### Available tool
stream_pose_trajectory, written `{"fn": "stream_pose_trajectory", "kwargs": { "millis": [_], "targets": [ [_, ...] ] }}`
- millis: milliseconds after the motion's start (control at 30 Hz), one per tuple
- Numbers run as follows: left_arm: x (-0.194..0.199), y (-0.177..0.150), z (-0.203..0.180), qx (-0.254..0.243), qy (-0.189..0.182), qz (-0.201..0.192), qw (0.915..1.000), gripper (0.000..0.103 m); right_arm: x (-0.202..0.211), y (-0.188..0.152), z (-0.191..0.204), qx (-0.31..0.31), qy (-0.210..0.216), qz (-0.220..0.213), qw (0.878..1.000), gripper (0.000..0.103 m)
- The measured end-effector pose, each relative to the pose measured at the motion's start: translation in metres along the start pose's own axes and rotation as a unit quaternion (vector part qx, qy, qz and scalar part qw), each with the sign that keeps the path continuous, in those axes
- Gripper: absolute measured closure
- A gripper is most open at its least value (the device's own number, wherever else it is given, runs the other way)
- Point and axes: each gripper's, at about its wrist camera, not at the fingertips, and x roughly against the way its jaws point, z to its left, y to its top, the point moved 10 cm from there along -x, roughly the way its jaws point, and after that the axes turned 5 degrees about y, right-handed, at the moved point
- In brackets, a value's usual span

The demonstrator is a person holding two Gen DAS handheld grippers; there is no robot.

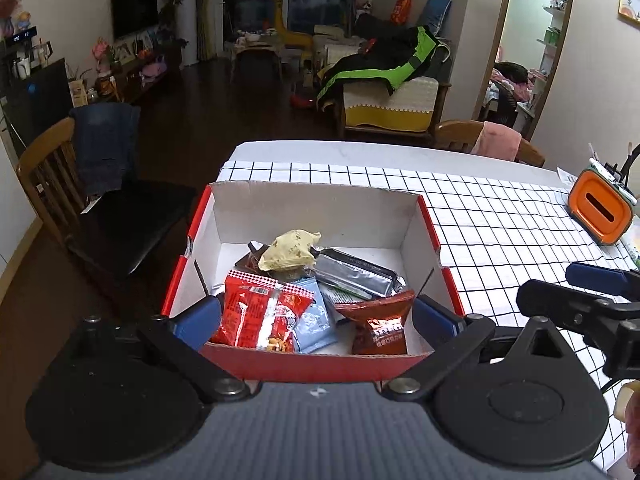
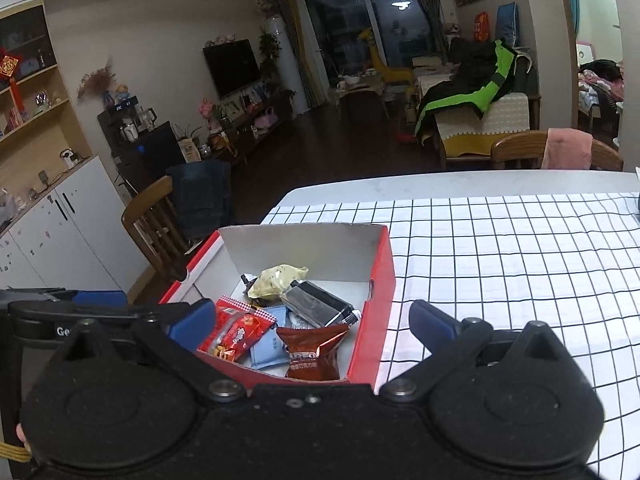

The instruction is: Organize snacks

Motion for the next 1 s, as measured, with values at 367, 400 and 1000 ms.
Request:
{"fn": "stream_pose_trajectory", "kwargs": {
  "millis": [367,400,1000],
  "targets": [
    [0.003,-0.007,-0.003,0.001,0.007,0.005,1.0,0.0,0.0,-0.006,-0.003,-0.013,-0.009,0.016,1.0,0.0],
    [0.003,-0.007,-0.003,0.0,0.008,0.005,1.0,0.0,0.0,-0.006,-0.003,-0.014,-0.011,0.016,1.0,0.0],
    [0.014,-0.003,-0.007,-0.016,0.013,-0.018,0.9996,0.0,0.002,-0.001,0.002,0.008,-0.021,-0.002,1.0,0.0]
  ]
}}
